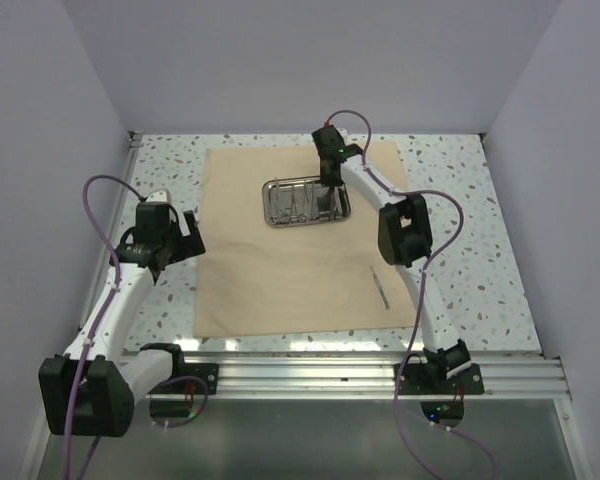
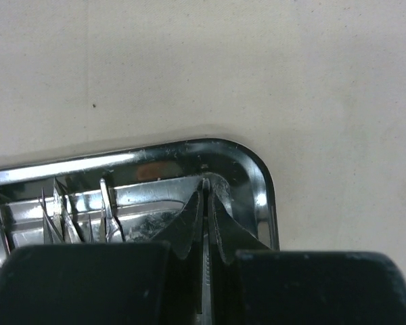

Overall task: Open and lay out the surgical kit
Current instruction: Pick up the medical item from the container.

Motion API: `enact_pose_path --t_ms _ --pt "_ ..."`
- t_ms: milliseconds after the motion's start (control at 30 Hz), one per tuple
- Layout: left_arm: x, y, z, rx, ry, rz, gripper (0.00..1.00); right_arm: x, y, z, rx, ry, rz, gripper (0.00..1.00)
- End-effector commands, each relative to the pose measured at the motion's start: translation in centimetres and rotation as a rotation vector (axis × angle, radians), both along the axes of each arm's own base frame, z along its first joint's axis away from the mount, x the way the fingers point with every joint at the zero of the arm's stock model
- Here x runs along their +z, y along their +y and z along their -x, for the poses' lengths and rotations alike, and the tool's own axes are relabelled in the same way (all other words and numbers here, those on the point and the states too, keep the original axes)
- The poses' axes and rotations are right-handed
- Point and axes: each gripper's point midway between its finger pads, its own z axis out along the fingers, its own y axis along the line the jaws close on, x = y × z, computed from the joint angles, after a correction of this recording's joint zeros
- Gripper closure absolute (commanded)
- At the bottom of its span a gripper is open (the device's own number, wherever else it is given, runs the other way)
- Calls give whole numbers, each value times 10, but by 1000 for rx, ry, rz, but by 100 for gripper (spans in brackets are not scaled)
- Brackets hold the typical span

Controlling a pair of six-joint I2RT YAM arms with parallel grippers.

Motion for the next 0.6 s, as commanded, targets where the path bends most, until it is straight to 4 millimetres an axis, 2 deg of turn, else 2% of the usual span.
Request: enact_pose_path --t_ms 0,67,100,133,167,200,233,267,300,333,367,433,467,533,567 --pt "9 11 -5 73 -28 -33 0 66 4 6 58 -54 -41 100" --pt "5 12 -5 80 -11 -40 0 89 2 8 60 -86 -64 100" --pt "5 12 -5 78 -8 -40 0 120 5 9 70 -142 -103 100" --pt "3 12 -4 80 -1 -41 0 133 4 12 70 -162 -116 100" --pt "3 14 -4 93 2 -46 0 130 1 20 61 -146 -125 100" --pt "2 15 -3 99 5 -49 0 140 2 22 66 -169 -147 100" --pt "2 16 -3 103 7 -52 0 171 1 30 63 -220 -185 100" --pt "2 17 -2 108 8 -55 0 163 -1 37 61 -208 -188 100" --pt "2 17 -2 111 8 -58 0 168 -2 43 65 -213 -198 100" --pt "3 18 -1 116 6 -62 0 186 -5 51 69 -236 -215 100" --pt "6 19 -1 123 -6 -68 0 180 -9 61 66 -216 -212 100" --pt "9 16 0 119 -23 -74 0 185 -17 76 63 -211 -202 100" --pt "14 17 0 128 -44 -82 0 188 -27 95 61 -207 -197 100" --pt "19 11 2 115 -65 -88 0 188 -36 116 57 -210 -204 100" --pt "20 9 2 113 -68 -88 0 177 -46 141 59 -182 -202 100"
